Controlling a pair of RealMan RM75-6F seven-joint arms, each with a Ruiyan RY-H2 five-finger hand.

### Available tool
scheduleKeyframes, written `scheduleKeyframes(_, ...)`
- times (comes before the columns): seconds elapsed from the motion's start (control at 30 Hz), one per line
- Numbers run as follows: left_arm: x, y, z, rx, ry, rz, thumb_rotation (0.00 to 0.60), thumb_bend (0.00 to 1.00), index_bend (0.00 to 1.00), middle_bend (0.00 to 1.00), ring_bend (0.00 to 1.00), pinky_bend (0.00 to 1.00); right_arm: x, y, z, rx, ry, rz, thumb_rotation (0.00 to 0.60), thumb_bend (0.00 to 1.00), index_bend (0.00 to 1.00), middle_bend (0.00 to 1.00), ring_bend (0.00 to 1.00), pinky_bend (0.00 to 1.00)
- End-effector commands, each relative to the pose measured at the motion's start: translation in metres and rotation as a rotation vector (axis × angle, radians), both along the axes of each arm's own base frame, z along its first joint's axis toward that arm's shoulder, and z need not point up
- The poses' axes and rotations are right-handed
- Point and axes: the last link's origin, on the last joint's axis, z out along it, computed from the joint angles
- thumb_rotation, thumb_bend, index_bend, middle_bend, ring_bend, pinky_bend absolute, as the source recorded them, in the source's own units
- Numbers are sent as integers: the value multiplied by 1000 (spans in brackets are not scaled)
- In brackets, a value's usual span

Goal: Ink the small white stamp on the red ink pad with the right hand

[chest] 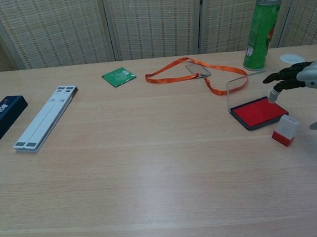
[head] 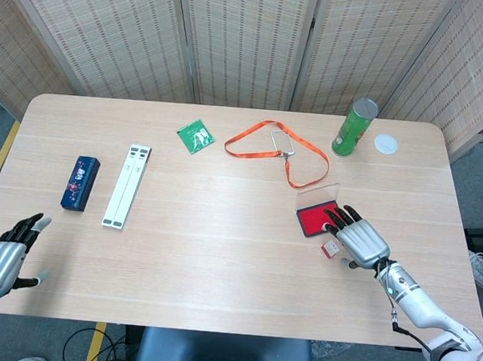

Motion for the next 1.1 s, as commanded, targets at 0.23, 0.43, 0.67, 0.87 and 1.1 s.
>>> scheduleKeyframes(0.23, 0, 0, 1, 5, 0, 0, 600, 230, 0, 76, 111, 275, -6, -1, -4, 15, -3, -8, 600, 218, 210, 0, 0, 0)
scheduleKeyframes(0.43, 0, 0, -2, -6, 7, 1, 600, 231, 0, 76, 111, 275, -11, 0, -6, 21, 11, -14, 600, 218, 240, 0, 0, 0)
scheduleKeyframes(0.67, -1, 1, -3, -7, 8, 4, 600, 230, 0, 76, 111, 275, -14, -7, -10, 13, 2, -26, 600, 218, 291, 3, 0, 0)
scheduleKeyframes(0.87, 0, 1, -3, -10, 4, -2, 600, 230, 0, 76, 111, 275, -12, -12, -18, 25, -19, -39, 600, 219, 293, 4, 0, 0)
scheduleKeyframes(1.1, 0, 0, -1, -2, -2, -4, 600, 230, 0, 77, 111, 275, -10, -13, -23, 38, -21, -31, 600, 222, 297, 5, 0, 0)
